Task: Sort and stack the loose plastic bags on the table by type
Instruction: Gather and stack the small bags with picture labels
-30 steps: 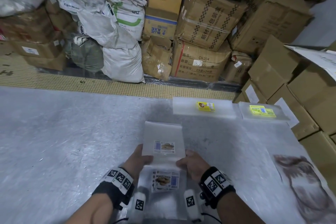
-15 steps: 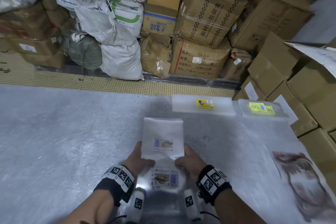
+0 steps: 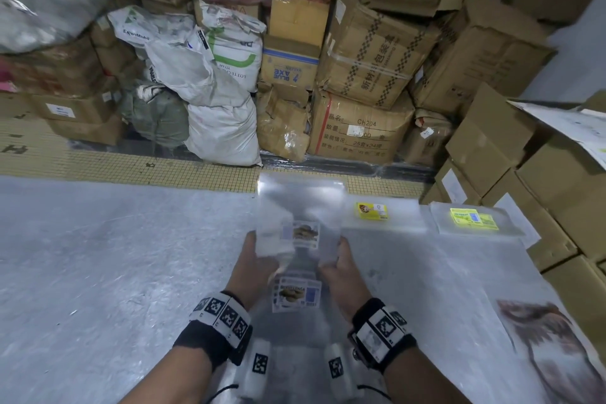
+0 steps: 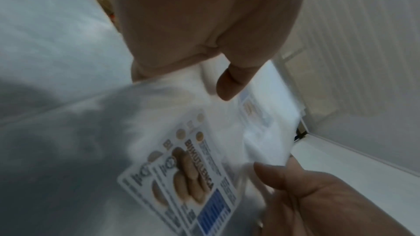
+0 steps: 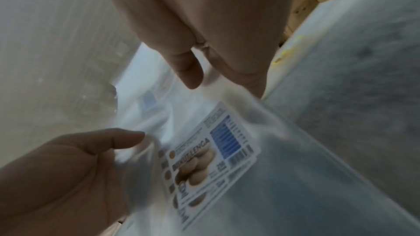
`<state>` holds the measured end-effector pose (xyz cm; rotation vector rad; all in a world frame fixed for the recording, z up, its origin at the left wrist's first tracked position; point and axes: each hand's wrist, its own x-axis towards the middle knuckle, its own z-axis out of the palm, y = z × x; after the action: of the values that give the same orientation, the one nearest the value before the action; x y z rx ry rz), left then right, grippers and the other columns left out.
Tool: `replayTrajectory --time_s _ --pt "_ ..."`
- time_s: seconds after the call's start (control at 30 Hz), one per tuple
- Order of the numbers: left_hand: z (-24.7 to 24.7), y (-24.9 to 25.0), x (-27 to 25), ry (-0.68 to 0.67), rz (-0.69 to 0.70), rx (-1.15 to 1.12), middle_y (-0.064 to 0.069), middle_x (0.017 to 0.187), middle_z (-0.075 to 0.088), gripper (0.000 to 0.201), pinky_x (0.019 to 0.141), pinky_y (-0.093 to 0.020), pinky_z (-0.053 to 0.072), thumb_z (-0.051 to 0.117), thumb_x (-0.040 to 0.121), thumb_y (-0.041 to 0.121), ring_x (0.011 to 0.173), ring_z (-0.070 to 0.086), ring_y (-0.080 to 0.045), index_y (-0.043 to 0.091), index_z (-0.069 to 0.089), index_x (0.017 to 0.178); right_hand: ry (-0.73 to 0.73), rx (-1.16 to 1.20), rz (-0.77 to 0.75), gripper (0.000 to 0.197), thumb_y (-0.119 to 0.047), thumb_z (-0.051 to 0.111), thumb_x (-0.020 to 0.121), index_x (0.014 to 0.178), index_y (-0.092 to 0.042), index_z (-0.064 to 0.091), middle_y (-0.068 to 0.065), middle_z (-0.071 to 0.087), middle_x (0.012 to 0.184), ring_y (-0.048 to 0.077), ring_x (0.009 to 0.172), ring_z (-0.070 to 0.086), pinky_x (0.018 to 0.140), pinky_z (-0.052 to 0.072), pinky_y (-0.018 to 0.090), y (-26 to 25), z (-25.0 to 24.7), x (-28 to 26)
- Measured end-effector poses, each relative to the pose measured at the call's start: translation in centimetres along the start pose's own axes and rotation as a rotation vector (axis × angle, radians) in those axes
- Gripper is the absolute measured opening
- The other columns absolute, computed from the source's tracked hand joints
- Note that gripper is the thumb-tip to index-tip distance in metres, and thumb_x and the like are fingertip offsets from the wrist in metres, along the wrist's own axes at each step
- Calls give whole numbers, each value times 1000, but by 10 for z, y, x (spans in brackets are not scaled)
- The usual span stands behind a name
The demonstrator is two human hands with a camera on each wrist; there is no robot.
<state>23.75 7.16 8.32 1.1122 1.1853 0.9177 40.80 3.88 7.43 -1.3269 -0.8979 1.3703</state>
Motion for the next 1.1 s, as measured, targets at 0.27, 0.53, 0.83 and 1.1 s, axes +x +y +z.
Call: replayTrajectory --time_s 0.27,0.53,0.83,1.1 --pt "-2 66 23 46 229 -53 -10 104 70 24 70 -37 61 56 94 1 88 72 -19 18 56 111 54 -117 -295 42 2 49 97 123 -31 43 -1 68 114 10 102 67 78 56 24 -61 20 31" --pt "-2 65 35 101 255 -185 -5 114 69 47 69 -27 59 57 92 4 96 71 -13 20 44 135 36 -187 -379 46 7 38 99 111 -37 40 -20 55 111 -18 93 59 75 46 5 -69 25 40" --pt "1 37 51 216 246 -21 -7 103 68 24 79 -44 58 56 95 5 96 68 -23 24 56 110 131 -379 -297 46 -8 39 102 129 -42 25 -3 61 119 -6 100 61 86 50 14 -35 25 54" --pt "-4 29 71 259 200 -3 -6 105 61 37 77 -30 49 51 90 -6 98 59 -20 26 51 108 98 -471 -291 39 -14 37 103 128 -40 22 -14 57 115 -10 94 59 70 45 6 -31 22 69"
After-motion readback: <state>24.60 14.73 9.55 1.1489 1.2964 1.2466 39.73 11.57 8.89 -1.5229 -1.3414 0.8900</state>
